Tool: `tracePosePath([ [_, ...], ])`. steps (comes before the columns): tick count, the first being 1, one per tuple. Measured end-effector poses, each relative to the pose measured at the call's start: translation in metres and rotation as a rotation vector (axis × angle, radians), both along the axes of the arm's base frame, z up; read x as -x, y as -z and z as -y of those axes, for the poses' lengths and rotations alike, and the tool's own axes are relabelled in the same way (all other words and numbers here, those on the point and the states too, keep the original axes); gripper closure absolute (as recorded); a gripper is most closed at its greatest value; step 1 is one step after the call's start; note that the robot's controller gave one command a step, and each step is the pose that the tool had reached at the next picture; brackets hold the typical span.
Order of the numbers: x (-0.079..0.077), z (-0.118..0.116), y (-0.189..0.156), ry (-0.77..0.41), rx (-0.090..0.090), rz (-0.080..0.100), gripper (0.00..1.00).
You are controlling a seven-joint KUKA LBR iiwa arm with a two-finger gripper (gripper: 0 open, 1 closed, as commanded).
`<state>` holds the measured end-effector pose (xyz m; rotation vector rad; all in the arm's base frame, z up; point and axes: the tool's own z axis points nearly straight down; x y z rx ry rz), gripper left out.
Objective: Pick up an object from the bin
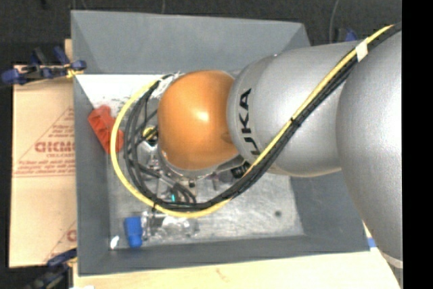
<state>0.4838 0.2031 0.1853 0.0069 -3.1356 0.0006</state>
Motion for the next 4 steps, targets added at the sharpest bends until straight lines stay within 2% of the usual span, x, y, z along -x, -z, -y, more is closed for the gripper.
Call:
tracePosePath([
  [1,0.012,-0.027,0.082,0.198,0.001,0.001,0.0],
  [2,0.009,0.024,0.095,0.307,0.001,0.004,0.0],
  [3,-0.006,0.066,0.103,0.319,-0.026,0.009,0.0],
  [4,-0.005,0.065,0.103,0.319,-0.025,0.009,1.0],
])
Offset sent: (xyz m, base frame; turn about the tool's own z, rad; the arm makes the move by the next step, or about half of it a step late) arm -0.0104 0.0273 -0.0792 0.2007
